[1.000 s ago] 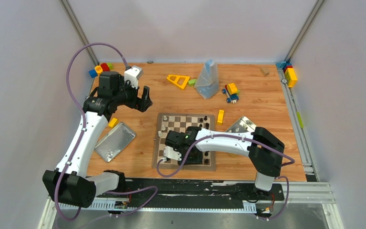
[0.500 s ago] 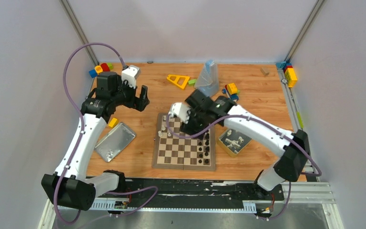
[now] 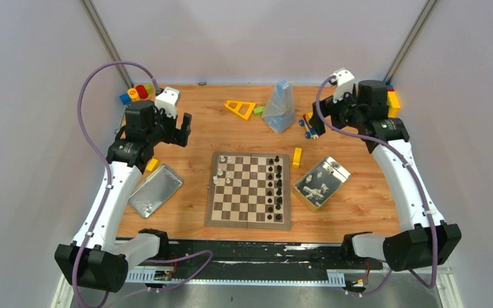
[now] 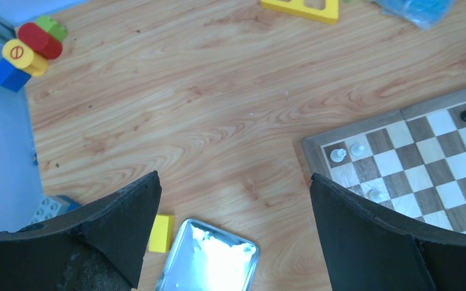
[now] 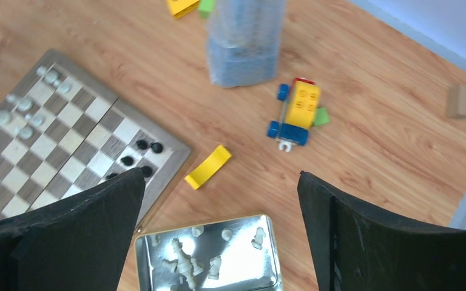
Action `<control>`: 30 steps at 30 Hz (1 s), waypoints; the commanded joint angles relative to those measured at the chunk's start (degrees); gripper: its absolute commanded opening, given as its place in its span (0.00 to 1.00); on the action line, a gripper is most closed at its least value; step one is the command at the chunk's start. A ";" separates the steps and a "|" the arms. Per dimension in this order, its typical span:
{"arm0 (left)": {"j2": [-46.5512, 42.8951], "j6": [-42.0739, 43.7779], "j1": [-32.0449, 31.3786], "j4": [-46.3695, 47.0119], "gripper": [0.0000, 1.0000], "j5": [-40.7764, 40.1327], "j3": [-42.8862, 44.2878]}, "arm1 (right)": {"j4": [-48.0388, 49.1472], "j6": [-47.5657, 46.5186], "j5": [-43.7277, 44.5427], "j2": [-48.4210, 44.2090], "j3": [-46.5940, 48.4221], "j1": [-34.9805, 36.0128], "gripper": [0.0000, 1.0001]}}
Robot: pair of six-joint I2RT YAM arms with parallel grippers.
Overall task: Set up the chess pieces on the board
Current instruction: Reset both arms
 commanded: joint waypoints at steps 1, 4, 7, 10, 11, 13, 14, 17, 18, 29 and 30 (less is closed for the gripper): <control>-2.96 0.71 0.41 7.02 1.00 -5.32 -3.66 | 9.06 8.17 -3.95 -3.53 -2.90 -6.85 1.00; -4.96 -0.09 0.48 11.99 1.00 -9.00 -6.19 | 10.14 11.16 -4.34 -4.07 -4.19 -10.23 1.00; -6.22 -0.99 0.49 14.26 1.00 -11.41 -7.24 | 11.42 13.52 -4.75 -4.65 -6.00 -12.95 1.00; -6.55 -0.50 0.50 15.52 1.00 -12.65 -7.50 | 12.27 15.93 -3.69 -5.70 -7.48 -14.88 1.00; -6.95 -0.18 0.45 16.02 1.00 -12.77 -7.82 | 12.65 16.13 -3.49 -6.23 -8.11 -15.44 1.00; -7.60 0.90 0.49 16.50 1.00 -12.94 -8.28 | 13.89 18.55 -1.99 -7.75 -9.70 -16.16 1.00; -8.29 1.78 0.49 16.61 1.00 -12.96 -8.49 | 14.66 19.33 -0.54 -8.72 -10.74 -16.28 1.00; -10.66 3.60 0.50 16.92 1.00 -13.28 -10.17 | 16.99 20.52 3.14 -11.74 -14.16 -16.34 1.00; -11.95 4.19 0.45 16.91 1.00 -13.31 -10.53 | 17.22 20.01 3.43 -12.58 -15.06 -16.34 1.00; -19.00 1.75 0.50 17.35 1.00 -7.52 -17.32 | 24.24 12.09 -2.39 -26.13 -31.13 -16.34 1.00; -19.47 1.47 0.54 17.36 1.00 -7.26 -18.03 | 24.26 12.04 -2.52 -26.45 -31.39 -16.34 1.00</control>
